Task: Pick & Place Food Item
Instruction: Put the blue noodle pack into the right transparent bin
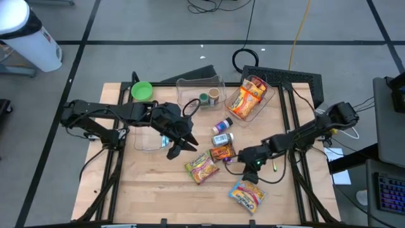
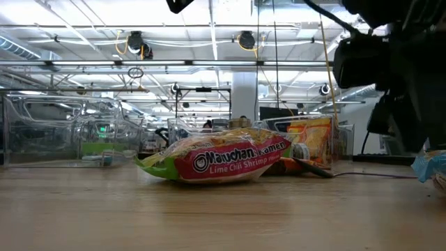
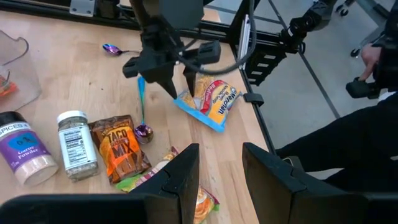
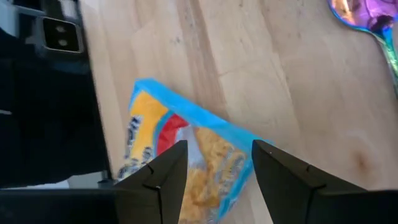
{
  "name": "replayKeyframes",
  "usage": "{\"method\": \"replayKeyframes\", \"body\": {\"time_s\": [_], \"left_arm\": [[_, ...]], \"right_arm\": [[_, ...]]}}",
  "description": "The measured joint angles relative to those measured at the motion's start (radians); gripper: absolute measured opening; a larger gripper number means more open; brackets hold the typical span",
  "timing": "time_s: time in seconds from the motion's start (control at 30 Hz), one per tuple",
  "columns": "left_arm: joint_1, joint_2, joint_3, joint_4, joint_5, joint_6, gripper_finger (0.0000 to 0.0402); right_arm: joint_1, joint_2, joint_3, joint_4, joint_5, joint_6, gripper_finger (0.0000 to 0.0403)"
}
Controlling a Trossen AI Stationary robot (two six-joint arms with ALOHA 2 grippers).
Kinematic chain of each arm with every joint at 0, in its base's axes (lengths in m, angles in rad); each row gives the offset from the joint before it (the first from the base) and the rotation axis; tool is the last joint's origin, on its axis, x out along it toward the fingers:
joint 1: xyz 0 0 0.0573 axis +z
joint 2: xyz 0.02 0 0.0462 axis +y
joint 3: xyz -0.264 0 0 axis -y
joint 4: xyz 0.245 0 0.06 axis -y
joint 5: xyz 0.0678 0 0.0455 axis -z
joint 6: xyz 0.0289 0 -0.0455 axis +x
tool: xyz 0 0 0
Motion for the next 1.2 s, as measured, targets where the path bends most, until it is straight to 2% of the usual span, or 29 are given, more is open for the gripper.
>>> {"method": "replayKeyframes", "body": {"time_s": [0.37, 0.63, 0.9, 1.2], "left_arm": [[0.000, 0.000, 0.000, 0.002, 0.000, 0.000, 0.0127], [0.000, 0.000, 0.000, 0.000, 0.000, -0.001, 0.0127], [0.000, 0.000, 0.000, -0.019, 0.000, 0.000, 0.0127], [0.000, 0.000, -0.001, -0.054, 0.000, 0.010, 0.0127]], "right_arm": [[0.000, 0.115, -0.001, 0.042, 0.005, 0.008, 0.0171], [0.000, 0.114, 0.000, -0.002, 0.027, -0.007, 0.0168], [0.012, 0.114, 0.000, -0.036, 0.023, -0.071, 0.0118], [0.013, 0.109, 0.000, -0.029, -0.083, -0.095, 0.0084]]}}
